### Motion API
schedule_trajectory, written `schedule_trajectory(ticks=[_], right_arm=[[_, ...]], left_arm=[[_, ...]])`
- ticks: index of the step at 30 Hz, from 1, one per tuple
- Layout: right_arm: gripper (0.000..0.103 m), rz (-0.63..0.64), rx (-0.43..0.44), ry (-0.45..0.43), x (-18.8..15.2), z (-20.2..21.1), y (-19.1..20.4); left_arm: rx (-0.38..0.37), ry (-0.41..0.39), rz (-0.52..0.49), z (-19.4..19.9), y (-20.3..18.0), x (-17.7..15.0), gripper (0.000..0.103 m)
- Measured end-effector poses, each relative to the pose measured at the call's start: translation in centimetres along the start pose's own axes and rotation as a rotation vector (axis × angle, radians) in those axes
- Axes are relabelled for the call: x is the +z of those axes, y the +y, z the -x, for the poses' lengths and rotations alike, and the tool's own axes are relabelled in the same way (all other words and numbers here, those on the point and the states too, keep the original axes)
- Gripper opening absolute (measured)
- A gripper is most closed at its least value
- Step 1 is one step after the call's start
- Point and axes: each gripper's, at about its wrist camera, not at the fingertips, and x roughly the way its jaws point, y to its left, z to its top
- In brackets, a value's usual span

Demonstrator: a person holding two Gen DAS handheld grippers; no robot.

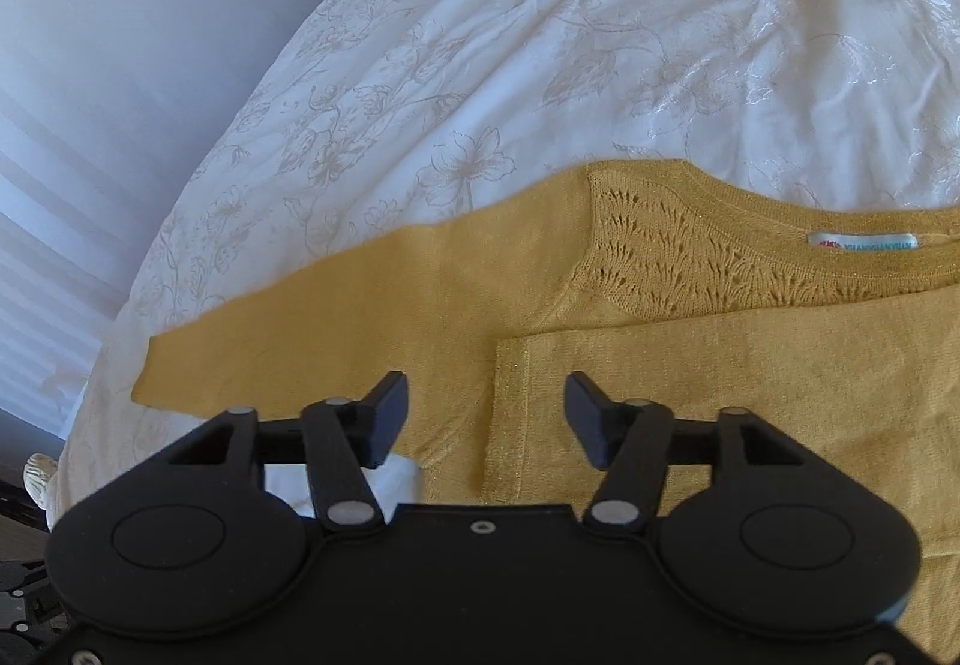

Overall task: Fold small clothes
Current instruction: 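Carry the sleeve across the sweater body and open the right gripper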

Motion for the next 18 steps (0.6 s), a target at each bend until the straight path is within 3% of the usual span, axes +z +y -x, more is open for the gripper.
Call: schedule_trajectory(ticks=[6,12,13,14,18], right_arm=[[0.071,-0.032,-0.034,-0.042,-1.2,2.6,-2.0],[0.077,-0.112,-0.171,-0.097,-3.1,6.4,-6.9],[0.082,-0.124,-0.209,-0.111,-3.4,7.2,-8.1],[0.089,-0.133,-0.242,-0.127,-3.7,8.0,-9.0],[0.090,-0.170,-0.348,-0.165,-4.0,10.5,-13.0]], left_arm=[[-0.034,-0.035,0.025,-0.8,-1.4,1.2,0.070],[-0.055,-0.092,-0.050,-2.1,-5.4,2.9,0.070],[-0.062,-0.100,-0.073,-2.5,-6.3,3.2,0.071],[-0.068,-0.101,-0.090,-2.9,-7.1,3.5,0.072],[-0.105,-0.077,-0.135,-4.8,-10.0,4.5,0.074]])
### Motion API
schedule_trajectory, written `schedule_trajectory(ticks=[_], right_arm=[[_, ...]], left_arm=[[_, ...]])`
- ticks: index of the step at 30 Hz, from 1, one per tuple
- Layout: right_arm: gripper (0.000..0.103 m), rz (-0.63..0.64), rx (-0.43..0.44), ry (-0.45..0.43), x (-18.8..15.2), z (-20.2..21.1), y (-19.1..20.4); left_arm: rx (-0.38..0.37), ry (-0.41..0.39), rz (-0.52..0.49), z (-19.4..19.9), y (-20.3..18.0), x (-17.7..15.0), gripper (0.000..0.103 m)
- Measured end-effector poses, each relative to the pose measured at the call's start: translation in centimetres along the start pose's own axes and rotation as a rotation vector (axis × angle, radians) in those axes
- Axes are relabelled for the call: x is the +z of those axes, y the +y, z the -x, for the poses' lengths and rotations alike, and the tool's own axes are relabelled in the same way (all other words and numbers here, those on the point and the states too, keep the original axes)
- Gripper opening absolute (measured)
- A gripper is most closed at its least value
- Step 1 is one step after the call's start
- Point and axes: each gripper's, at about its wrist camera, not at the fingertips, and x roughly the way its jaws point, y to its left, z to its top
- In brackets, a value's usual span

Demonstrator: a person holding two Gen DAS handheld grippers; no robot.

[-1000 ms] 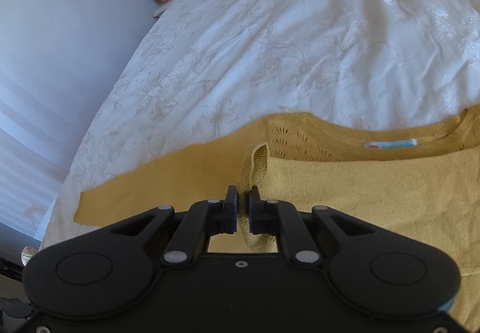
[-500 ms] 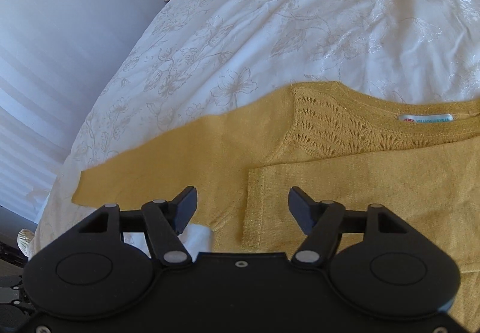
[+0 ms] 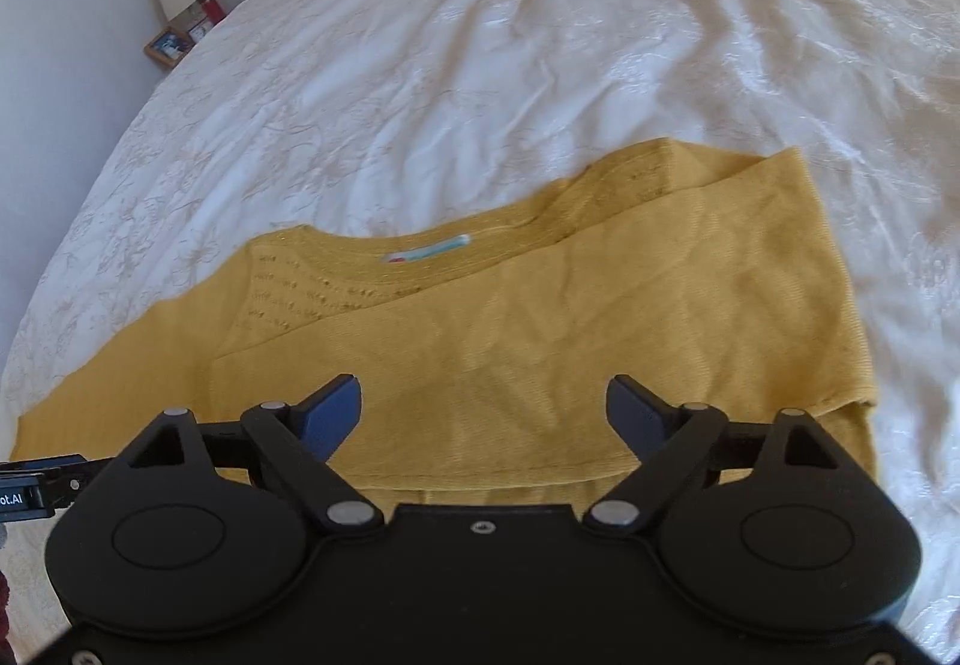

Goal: Fold small clothes

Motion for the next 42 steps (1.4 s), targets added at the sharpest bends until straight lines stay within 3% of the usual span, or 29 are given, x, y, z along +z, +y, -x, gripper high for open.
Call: schedule_trajectory(ticks=[4,12,16,21,27,37,42], right_arm=[[0.096,-0.016,-0.055,-0.037,1.6,0.4,-3.4],[0.096,0.023,-0.011,0.009,3.8,-2.6,-6.6],[0.096,0.027,-0.085,0.067,3.6,-4.9,-8.5],[0.096,-0.045,-0.188,0.088,2.7,-5.9,-12.1],[0.096,-0.095,-0.215,0.071,2.2,-4.0,-14.2],[0.102,0.045,-0.443,0.136,-0.8,-1.8,-16.1],[0.102,-0.021,-0.417,0.083,-1.5,1.3,-16.2]], left_arm=[[0.027,-0.010,-0.045,-1.8,-2.2,0.3,0.074],[0.075,0.031,-0.081,-6.0,-3.9,0.0,0.074],[0.094,0.076,-0.090,-8.0,-4.0,-0.4,0.075],[0.097,0.080,-0.084,-9.0,-3.6,-0.8,0.085],[0.091,0.057,-0.050,-9.8,-3.1,-1.2,0.103],[0.099,0.075,-0.039,-10.0,-3.0,-1.1,0.103],[0.092,0.083,-0.041,-9.5,-2.9,-0.2,0.099]])
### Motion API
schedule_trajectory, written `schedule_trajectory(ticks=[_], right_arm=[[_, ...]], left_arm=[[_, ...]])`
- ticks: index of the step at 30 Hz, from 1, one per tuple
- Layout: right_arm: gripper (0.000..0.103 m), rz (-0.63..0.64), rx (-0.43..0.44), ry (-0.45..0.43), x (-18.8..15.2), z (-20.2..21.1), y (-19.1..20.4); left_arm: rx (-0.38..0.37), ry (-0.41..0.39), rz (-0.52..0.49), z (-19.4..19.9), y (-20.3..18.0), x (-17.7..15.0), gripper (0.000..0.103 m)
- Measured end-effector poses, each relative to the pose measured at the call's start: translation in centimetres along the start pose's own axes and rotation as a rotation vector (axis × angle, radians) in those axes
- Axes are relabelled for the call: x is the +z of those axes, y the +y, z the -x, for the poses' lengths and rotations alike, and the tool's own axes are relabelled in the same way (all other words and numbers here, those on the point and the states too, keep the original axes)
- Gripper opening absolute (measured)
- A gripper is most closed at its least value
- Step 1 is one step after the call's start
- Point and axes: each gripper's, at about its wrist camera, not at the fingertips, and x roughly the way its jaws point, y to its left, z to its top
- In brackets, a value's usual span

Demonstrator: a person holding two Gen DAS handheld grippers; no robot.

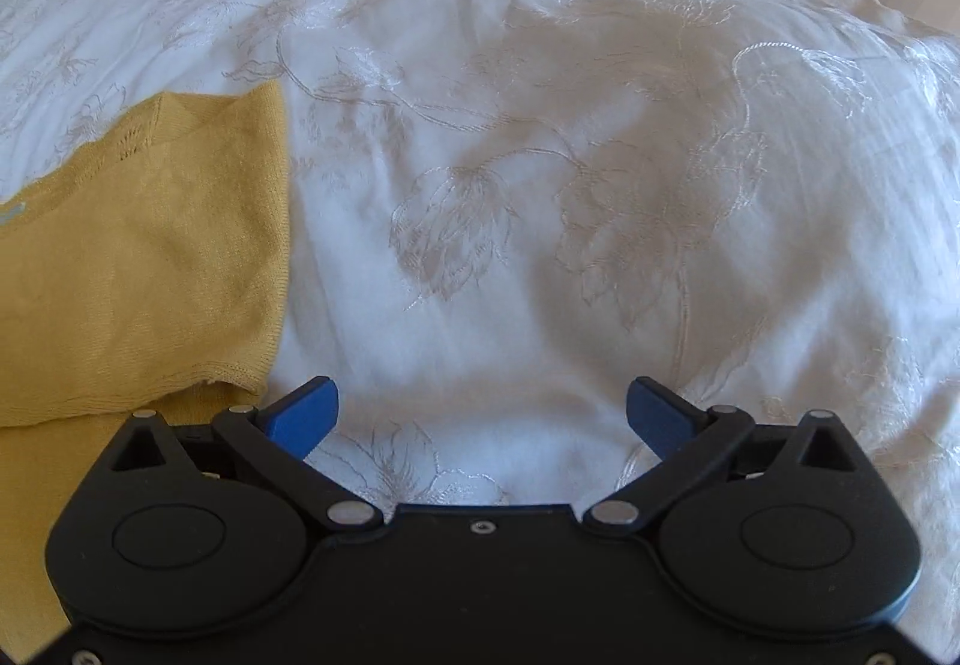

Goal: Fold small clothes

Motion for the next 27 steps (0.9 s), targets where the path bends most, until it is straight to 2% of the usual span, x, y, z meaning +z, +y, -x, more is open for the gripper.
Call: schedule_trajectory(ticks=[2,4,9,14,21,27], right_arm=[[0.102,-0.013,0.027,-0.024,-0.4,1.5,0.2],[0.102,-0.023,0.063,-0.043,-0.9,3.2,1.0],[0.102,-0.013,0.161,-0.043,-2.3,5.7,3.8],[0.102,0.051,0.256,-0.033,-4.4,8.0,7.9],[0.102,0.125,0.396,-0.061,-5.5,11.5,13.8],[0.102,0.177,0.465,-0.098,-5.1,13.7,18.5]], left_arm=[[0.009,-0.023,-0.002,0.8,-0.2,-0.1,0.085],[0.019,-0.051,-0.007,2.1,-0.1,-0.6,0.082],[-0.023,-0.094,0.018,5.3,1.6,-3.5,0.082],[0.014,-0.102,0.057,7.0,4.8,-6.2,0.083],[0.094,-0.111,0.161,9.0,14.0,-7.9,0.083],[0.166,-0.148,0.276,10.7,23.6,-7.6,0.083]])
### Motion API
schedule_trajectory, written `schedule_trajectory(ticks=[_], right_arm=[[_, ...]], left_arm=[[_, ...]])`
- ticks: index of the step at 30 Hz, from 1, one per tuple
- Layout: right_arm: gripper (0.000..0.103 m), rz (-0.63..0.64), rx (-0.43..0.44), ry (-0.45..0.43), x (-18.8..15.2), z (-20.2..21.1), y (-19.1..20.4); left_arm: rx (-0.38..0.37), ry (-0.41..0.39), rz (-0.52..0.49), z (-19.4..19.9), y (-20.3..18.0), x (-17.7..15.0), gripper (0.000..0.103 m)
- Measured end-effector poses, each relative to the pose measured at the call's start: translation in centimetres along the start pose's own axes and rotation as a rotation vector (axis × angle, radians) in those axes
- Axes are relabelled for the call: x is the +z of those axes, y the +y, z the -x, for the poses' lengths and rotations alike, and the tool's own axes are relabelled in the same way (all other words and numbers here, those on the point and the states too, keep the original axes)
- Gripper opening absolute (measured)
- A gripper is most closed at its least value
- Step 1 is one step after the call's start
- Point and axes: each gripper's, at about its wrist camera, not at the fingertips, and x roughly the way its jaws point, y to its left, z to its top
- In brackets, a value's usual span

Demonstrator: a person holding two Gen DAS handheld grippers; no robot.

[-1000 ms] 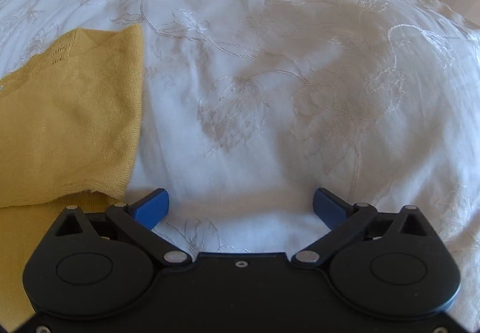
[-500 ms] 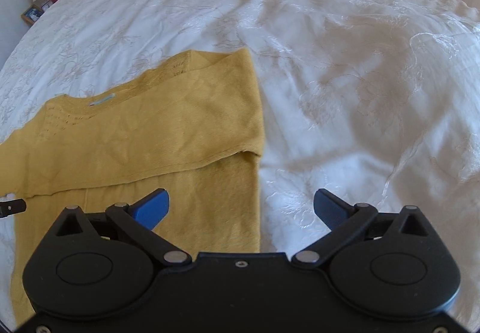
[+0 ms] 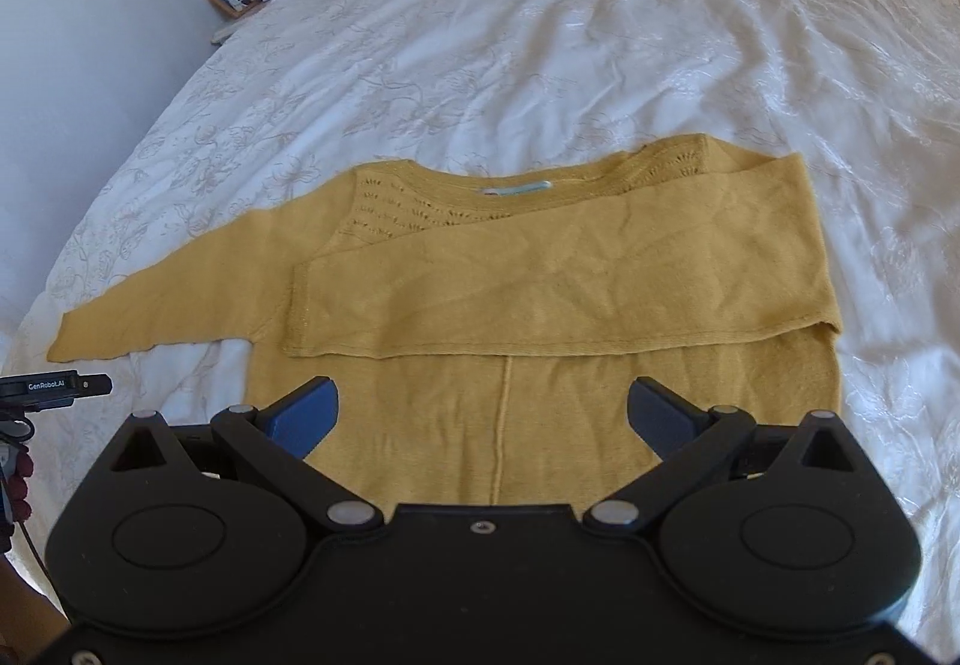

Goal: Fold small clothes

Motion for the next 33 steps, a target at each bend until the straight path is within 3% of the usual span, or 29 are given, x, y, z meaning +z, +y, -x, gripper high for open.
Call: schedule_trajectory(ticks=[8,15,21,33], right_arm=[[0.103,0.035,0.060,-0.033,1.3,-0.6,5.9],[0.103,0.051,0.080,-0.019,1.8,-1.5,9.1],[0.102,0.044,0.057,0.013,2.2,-2.9,10.2],[0.102,0.057,0.041,0.041,3.4,-5.0,11.2]], left_arm=[[0.076,-0.050,0.036,-1.0,8.9,4.9,0.083],[0.109,-0.012,0.036,-3.7,13.3,7.6,0.083],[0.048,0.058,0.077,-6.9,14.9,8.0,0.083],[-0.071,0.059,0.103,-10.0,14.7,9.3,0.079]])
